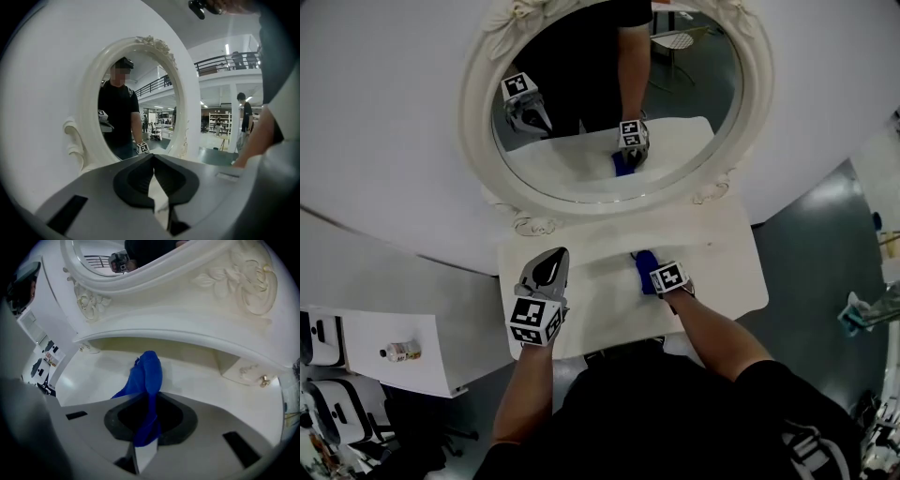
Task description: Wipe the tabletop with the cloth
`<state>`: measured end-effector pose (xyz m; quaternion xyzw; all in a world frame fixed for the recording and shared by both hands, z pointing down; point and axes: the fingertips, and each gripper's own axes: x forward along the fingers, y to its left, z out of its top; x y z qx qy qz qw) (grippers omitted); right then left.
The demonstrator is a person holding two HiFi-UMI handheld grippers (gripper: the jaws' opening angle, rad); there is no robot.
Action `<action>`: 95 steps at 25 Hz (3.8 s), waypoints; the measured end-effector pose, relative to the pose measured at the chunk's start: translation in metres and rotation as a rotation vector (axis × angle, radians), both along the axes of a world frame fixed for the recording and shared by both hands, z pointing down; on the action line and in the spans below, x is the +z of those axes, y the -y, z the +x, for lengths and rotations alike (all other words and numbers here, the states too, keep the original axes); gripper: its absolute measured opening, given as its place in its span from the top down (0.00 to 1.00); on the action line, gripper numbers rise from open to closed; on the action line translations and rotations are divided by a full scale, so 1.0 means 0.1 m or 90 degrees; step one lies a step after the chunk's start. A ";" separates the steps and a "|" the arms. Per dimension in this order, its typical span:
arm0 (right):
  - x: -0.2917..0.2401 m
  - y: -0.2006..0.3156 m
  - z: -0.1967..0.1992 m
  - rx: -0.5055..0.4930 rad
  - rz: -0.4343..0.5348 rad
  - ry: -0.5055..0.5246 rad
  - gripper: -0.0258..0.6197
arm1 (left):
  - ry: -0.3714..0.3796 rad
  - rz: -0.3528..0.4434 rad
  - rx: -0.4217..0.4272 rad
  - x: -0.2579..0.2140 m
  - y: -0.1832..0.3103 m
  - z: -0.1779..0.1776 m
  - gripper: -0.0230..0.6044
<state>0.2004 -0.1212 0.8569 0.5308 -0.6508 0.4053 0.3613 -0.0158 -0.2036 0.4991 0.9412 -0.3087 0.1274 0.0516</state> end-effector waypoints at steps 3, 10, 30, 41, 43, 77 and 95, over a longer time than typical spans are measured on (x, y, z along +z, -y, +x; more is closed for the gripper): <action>-0.01 -0.09 0.37 0.020 -0.003 -0.007 0.89 | -0.001 -0.002 0.015 0.01 -0.04 0.31 0.94; 0.01 -0.29 1.28 0.072 -0.005 -0.023 0.89 | -0.001 -0.007 0.052 0.07 -0.06 1.05 0.94; -0.04 -1.11 3.28 0.213 -0.030 -0.068 0.89 | 0.001 -0.025 0.132 0.23 -0.17 2.39 0.94; -0.09 -1.06 3.34 0.223 -0.015 -0.068 0.89 | -0.004 -0.013 0.117 0.18 -0.18 2.34 0.94; -0.16 -1.02 3.25 0.216 -0.016 -0.073 0.89 | -0.009 -0.008 0.112 0.16 -0.17 2.29 0.94; -0.84 0.06 -3.35 -0.354 0.042 0.160 0.89 | -0.004 -0.010 -0.214 0.04 -0.44 -2.07 0.94; -0.25 -0.33 -4.99 -0.430 -0.050 0.193 0.90 | 0.020 -0.031 -0.264 0.24 -0.63 -3.20 0.94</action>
